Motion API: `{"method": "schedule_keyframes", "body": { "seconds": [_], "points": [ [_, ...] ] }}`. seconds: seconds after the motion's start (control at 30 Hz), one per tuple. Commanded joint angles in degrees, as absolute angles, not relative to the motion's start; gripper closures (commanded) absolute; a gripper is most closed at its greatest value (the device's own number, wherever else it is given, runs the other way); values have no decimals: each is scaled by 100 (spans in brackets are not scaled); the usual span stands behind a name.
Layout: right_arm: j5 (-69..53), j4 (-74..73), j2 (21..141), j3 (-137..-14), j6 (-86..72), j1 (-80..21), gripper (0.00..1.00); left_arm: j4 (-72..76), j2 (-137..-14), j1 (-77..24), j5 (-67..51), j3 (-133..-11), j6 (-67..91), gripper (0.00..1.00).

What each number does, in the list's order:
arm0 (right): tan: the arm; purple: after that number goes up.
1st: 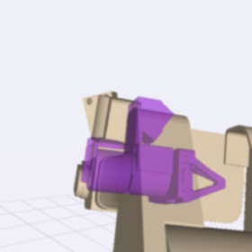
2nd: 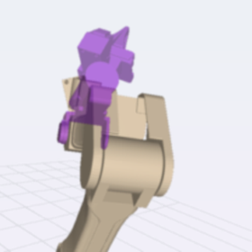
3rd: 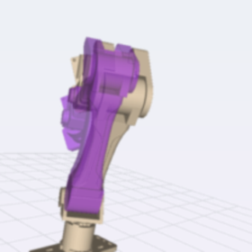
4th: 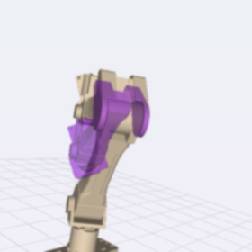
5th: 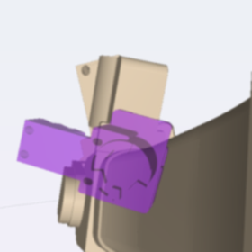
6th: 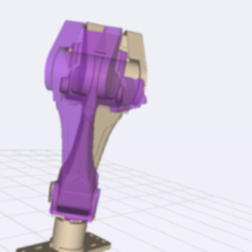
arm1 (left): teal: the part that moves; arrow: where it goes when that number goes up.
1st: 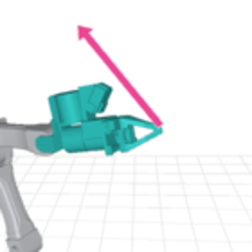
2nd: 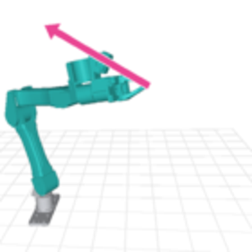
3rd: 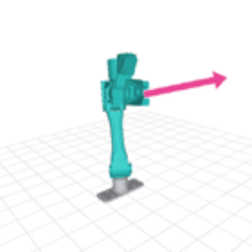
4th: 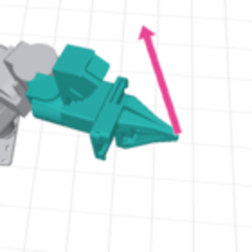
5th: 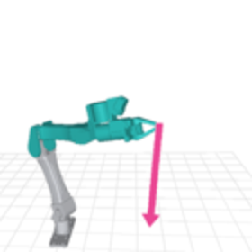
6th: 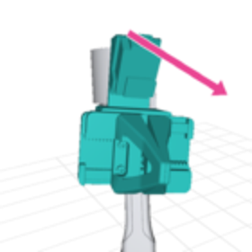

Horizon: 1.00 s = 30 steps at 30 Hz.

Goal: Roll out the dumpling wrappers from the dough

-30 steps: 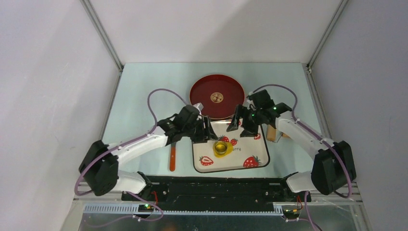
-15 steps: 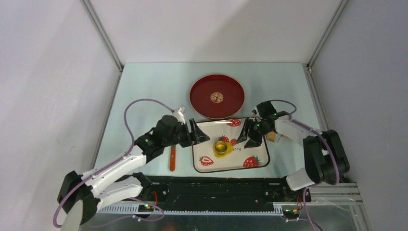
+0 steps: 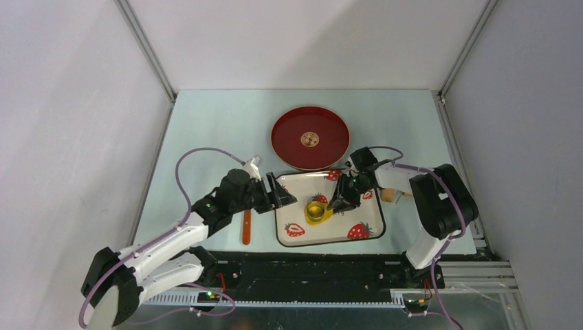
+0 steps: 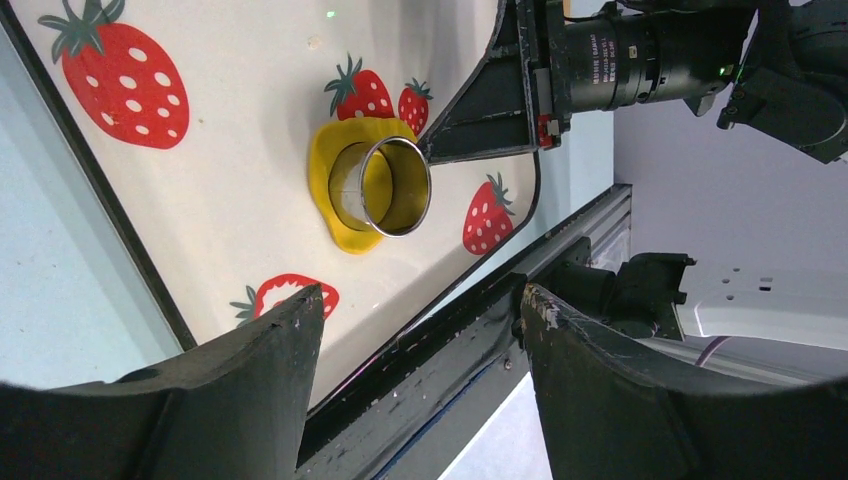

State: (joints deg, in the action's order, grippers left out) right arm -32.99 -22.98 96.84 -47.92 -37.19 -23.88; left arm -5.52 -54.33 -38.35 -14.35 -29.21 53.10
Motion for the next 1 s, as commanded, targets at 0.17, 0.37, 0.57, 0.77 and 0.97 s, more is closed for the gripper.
{"method": "schedule_keyframes", "body": {
  "seconds": [0.17, 0.37, 0.57, 0.77, 0.97],
  "points": [
    [-3125, -2106, 10052, -5053, -3715, -2492, 72, -338, -5764, -3749, -1523, -2874, 5340, 28],
    [-3318, -2151, 9845, -5123, -3730, -2562, 80, -334, -5934, -3740, -1538, -2858, 5318, 29],
    [-3373, -2460, 9579, -5369, -3709, -2724, 80, -334, -6123, -3742, -1672, -2881, 5310, 30],
    [-2839, -2997, 9304, -5413, -3636, -2720, 79, -336, -6187, -3737, -1650, -2834, 5308, 30],
    [-2478, -3331, 9119, -5414, -3510, -2700, 72, -425, -6396, -3741, -1550, -2810, 5317, 30]
  ]
}}
